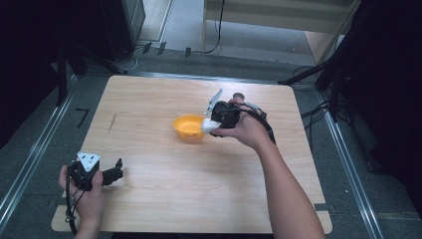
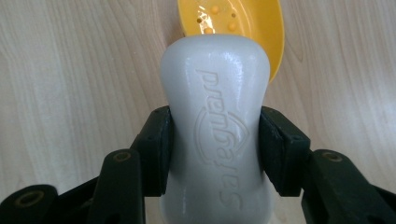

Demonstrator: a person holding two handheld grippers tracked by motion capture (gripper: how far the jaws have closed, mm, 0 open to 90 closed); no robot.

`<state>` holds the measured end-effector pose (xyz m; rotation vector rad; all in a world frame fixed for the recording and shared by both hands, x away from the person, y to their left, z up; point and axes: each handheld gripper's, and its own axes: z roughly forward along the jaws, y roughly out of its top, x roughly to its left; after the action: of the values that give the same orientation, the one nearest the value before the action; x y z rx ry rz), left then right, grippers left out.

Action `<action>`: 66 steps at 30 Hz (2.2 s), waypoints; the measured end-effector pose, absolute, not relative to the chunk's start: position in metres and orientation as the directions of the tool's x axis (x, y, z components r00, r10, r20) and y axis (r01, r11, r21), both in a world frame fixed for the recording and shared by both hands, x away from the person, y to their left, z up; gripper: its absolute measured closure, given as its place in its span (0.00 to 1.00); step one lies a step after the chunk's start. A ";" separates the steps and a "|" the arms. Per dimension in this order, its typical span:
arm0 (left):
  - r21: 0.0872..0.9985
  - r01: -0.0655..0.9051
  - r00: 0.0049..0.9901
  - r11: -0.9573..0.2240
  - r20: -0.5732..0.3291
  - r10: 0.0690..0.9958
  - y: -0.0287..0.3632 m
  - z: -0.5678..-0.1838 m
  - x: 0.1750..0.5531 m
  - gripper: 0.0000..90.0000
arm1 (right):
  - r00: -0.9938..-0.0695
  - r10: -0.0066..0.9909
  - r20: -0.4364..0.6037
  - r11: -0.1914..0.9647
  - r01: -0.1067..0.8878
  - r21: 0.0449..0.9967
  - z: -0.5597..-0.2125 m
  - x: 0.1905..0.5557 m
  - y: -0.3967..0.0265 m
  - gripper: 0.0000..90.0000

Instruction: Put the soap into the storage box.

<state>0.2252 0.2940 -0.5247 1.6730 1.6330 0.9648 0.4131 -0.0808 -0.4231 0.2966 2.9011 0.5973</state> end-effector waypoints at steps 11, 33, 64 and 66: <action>0.829 0.556 -0.022 -0.055 0.081 0.996 0.295 -0.524 0.225 0.00 | -0.973 0.189 -0.132 0.910 0.123 0.397 -0.420 0.429 -0.061 0.56; 0.834 0.549 -0.014 -0.053 0.073 0.997 0.295 -0.525 0.224 0.00 | -0.987 0.099 -0.128 0.924 0.043 0.379 -0.434 0.446 -0.020 0.56; 0.835 0.548 -0.012 -0.050 0.067 0.998 0.295 -0.524 0.225 0.00 | -0.990 0.109 -0.087 0.929 0.070 0.363 -0.458 0.465 -0.004 0.51; 0.835 0.548 -0.012 -0.050 0.068 0.998 0.295 -0.524 0.225 0.00 | -0.988 0.137 -0.076 0.911 0.095 0.400 -0.450 0.466 -0.009 0.48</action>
<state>0.2246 0.2953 -0.5245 1.6596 1.6193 0.9472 0.4665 -0.0086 -0.4500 0.1808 2.9706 0.6145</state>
